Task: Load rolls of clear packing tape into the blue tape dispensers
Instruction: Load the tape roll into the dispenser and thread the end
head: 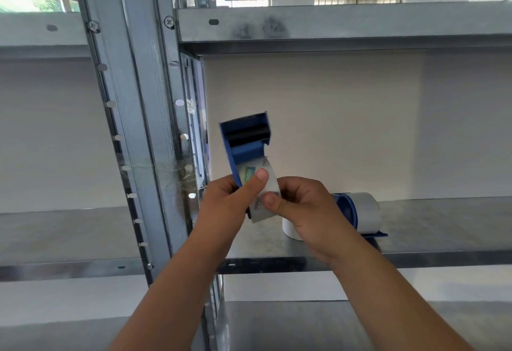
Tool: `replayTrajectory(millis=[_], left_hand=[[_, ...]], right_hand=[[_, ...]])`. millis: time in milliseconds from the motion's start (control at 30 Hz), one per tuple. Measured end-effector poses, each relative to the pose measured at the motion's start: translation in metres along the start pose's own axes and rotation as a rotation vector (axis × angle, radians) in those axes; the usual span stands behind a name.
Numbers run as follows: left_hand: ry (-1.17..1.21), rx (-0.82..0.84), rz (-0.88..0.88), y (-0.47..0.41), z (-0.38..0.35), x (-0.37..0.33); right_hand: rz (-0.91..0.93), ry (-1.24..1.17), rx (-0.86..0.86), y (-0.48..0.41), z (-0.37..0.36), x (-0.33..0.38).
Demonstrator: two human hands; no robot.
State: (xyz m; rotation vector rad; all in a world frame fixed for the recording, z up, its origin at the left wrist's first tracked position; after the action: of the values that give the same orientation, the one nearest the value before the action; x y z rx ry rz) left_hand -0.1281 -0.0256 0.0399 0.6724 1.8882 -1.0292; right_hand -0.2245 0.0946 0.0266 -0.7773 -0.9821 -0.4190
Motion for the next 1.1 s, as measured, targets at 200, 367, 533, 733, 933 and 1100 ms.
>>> replayTrajectory(millis=[200, 367, 533, 733, 933, 1100], left_hand=[[0.122, -0.011, -0.032, 0.002, -0.010, 0.000], [0.020, -0.117, -0.093, 0.002, -0.017, -0.003], [-0.045, -0.158, -0.041, 0.003, -0.012, -0.002], [-0.071, -0.120, -0.002, 0.005, -0.008, 0.001], [-0.125, -0.138, 0.050, 0.003, -0.008, 0.006], [-0.187, -0.133, 0.138, 0.004, -0.009, 0.016]], right_hand=[[0.061, -0.001, 0.034, 0.003, 0.003, 0.008], [0.190, 0.022, -0.143, -0.003, 0.022, 0.028], [0.168, 0.335, -0.198, -0.023, 0.025, 0.039], [0.115, 0.357, -0.067, -0.037, 0.028, 0.045], [0.209, 0.478, -0.171, -0.044, 0.028, 0.041], [0.248, 0.513, -0.291, -0.049, 0.030, 0.037]])
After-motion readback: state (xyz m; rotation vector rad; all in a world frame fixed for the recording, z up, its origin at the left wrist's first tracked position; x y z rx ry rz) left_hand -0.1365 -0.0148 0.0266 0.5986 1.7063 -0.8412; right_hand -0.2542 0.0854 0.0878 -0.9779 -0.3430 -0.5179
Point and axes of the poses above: each hand's wrist, its own y-axis away from the middle knuckle, its own z-axis out of the back of the hand, x = y × z, the point moved 2 cm from there along -y, towards the middle knuckle, and after that the axes turned 13 degrees about y, right-handed, at the moved point
